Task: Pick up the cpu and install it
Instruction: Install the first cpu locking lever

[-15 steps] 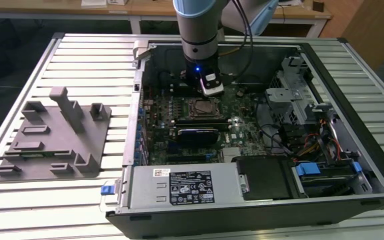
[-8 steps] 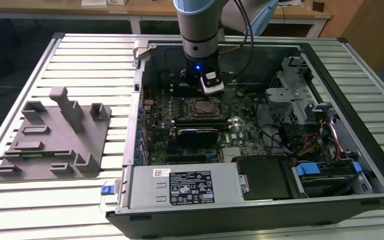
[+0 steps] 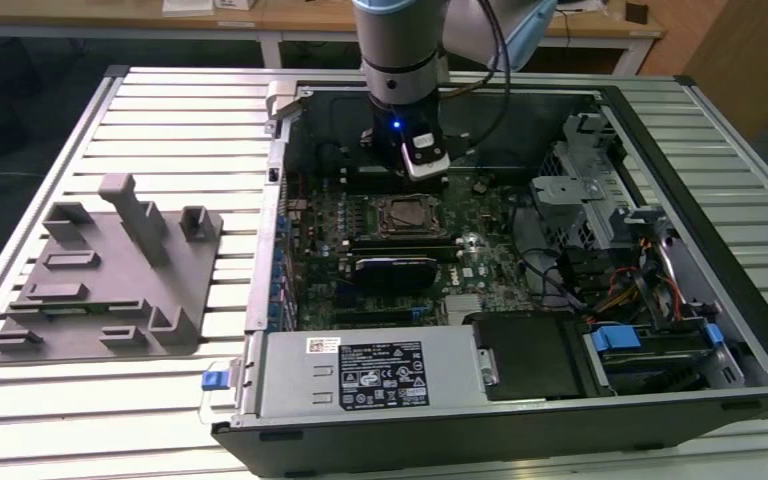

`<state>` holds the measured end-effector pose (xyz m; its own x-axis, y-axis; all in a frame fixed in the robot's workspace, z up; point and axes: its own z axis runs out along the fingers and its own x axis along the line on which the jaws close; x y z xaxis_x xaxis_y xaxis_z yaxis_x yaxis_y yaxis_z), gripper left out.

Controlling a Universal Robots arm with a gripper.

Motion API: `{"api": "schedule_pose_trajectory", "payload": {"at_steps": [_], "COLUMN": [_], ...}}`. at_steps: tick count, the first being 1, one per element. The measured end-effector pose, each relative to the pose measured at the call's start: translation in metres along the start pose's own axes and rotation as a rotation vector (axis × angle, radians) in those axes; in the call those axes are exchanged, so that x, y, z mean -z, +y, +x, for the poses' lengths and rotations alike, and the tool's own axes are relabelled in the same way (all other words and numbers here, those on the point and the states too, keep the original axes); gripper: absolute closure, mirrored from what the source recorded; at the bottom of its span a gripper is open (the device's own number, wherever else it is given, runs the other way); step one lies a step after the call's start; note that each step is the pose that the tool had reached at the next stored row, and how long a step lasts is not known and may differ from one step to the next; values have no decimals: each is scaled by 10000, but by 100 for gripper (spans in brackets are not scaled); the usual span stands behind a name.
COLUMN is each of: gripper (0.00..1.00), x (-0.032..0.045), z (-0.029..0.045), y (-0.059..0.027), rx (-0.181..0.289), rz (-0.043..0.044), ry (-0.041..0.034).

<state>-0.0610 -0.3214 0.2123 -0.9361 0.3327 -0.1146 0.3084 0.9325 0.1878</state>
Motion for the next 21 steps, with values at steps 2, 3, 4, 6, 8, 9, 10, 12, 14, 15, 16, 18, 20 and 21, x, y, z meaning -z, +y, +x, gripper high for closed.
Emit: {"api": "schedule_pose_trajectory", "payload": {"at_steps": [2,3,4,6,8,9,10,12,14,15,16,18,20,21], "gripper": [89,89,89,89,89,89,89,89,89,89,89,89,89,89], "x": [48,73,97,117,117,118,118,118,117,118,117,117,115,114], "z": [-6,-9,-11,-14,-17,-17,-17,-16,-16,-16,-16,-19,-26,-31], "y": [9,14,18,23,24,24,25,26,27,27,27,27,30,31], "rx": [0,0,0,2,4,8,27,69,115,137,157,188,195,192], "rz": [-1,1,1,17,73,144,303,649,997,1146,1275,1486,1613,1634], "ry": [0,0,0,-6,-26,-51,-105,-221,-335,-381,-414,-406,-322,-262]}}
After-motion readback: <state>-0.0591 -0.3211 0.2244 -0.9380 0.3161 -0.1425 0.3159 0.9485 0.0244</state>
